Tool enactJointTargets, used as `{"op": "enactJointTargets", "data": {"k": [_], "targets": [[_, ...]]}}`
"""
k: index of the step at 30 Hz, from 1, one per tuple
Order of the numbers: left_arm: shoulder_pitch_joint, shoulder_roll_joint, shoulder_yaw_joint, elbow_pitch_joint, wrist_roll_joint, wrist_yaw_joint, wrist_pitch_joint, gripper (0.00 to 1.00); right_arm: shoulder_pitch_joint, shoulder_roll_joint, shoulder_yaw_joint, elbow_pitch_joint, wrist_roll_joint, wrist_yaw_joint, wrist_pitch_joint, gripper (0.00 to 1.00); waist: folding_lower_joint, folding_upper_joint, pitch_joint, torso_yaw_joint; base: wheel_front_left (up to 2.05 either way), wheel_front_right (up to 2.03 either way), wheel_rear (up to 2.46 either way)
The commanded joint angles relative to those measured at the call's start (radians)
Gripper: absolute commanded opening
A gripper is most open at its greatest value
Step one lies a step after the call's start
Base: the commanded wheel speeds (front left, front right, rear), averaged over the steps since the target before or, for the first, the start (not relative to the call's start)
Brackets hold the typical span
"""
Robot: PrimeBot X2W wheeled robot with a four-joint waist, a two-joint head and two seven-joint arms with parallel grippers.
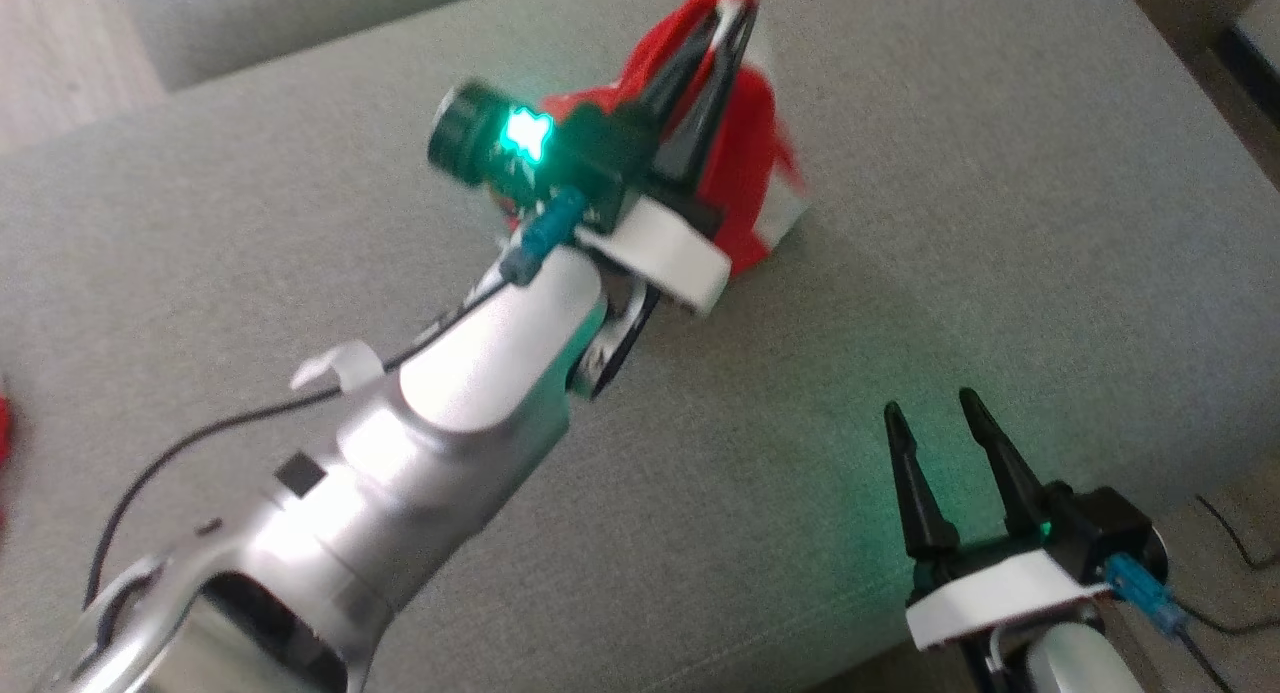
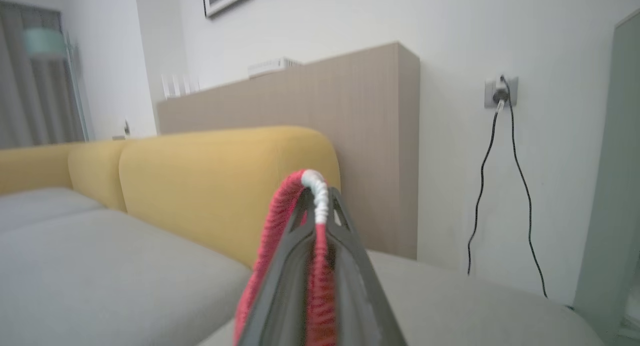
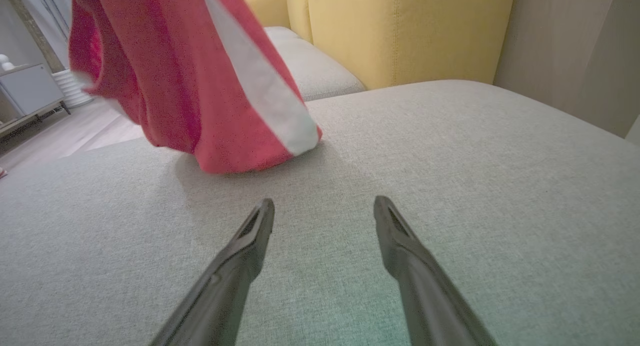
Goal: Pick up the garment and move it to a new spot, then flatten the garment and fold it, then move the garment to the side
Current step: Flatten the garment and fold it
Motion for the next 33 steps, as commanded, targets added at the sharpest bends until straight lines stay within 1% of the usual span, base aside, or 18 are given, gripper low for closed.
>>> {"op": "enactJointTargets", "data": {"k": [1, 4, 7, 13, 14, 17, 19, 20, 23, 26, 33], "targets": [[-0.072, 0.007, 0.053, -0.067, -0.006, -0.007, -0.014, 0.00, 0.010, -0.006, 0.008, -0.025, -0.012, 0.007, -0.006, 1.00, 0.0000, 0.0000, -0.053, 0.037, 0.00, 0.00, 0.00], [-0.076, 0.035, 0.087, -0.128, -0.023, -0.007, -0.015, 0.00, 0.029, -0.006, -0.006, -0.027, -0.028, 0.007, -0.006, 1.00, 0.0000, 0.0000, -0.094, 0.074, 0.00, 0.00, 0.00], [-0.028, 0.091, 0.101, -0.176, -0.044, 0.001, 0.010, 0.00, 0.049, -0.006, -0.020, -0.031, -0.041, 0.007, -0.006, 1.00, 0.0000, 0.0000, -0.127, 0.123, 0.00, 0.00, 0.00], [0.179, 0.246, 0.083, -0.228, -0.092, 0.013, 0.088, 0.00, 0.077, -0.006, -0.032, -0.023, -0.035, 0.007, -0.006, 1.00, 0.0000, 0.0000, -0.147, 0.226, 0.00, 0.00, 0.00], [0.179, 0.246, 0.083, -0.228, -0.092, 0.013, 0.088, 0.00, 0.077, -0.006, -0.032, -0.023, -0.035, 0.007, -0.006, 1.00, 0.0000, 0.0000, -0.147, 0.226, 0.00, 0.00, 0.00], [0.285, 0.305, 0.081, -0.232, -0.127, 0.007, 0.092, 0.00, 0.081, -0.006, -0.029, 0.005, -0.005, 0.007, -0.006, 1.00, 0.0000, 0.0000, -0.144, 0.268, 0.00, 0.00, 0.00], [0.340, 0.332, 0.084, -0.226, -0.148, 0.002, 0.084, 0.00, 0.077, -0.006, -0.026, 0.019, 0.019, 0.007, -0.006, 1.00, 0.0000, 0.0000, -0.141, 0.291, 0.00, 0.00, 0.00], [0.362, 0.342, 0.083, -0.223, -0.159, -0.006, 0.082, 0.00, 0.075, -0.006, -0.032, 0.028, 0.034, 0.007, -0.006, 1.00, 0.0000, 0.0000, -0.139, 0.301, 0.00, 0.00, 0.00], [0.404, 0.370, 0.086, -0.207, -0.167, -0.008, 0.065, 0.00, 0.050, -0.008, -0.050, 0.054, 0.066, 0.007, -0.006, 1.00, 0.0000, 0.0000, -0.133, 0.323, 0.00, 0.00, 0.00], [0.420, 0.385, 0.096, -0.202, -0.173, -0.005, 0.048, 0.00, -0.003, -0.030, -0.044, 0.098, 0.074, 0.007, -0.006, 1.00, 0.0000, 0.0000, -0.122, 0.341, 0.00, 0.00, 0.00], [0.408, 0.392, 0.104, -0.209, -0.170, -0.006, 0.034, 0.00, -0.198, -0.078, 0.056, 0.257, 0.122, 0.007, -0.006, 1.00, 0.0000, 0.0000, -0.086, 0.369, 0.00, 0.00, 0.00]]}}
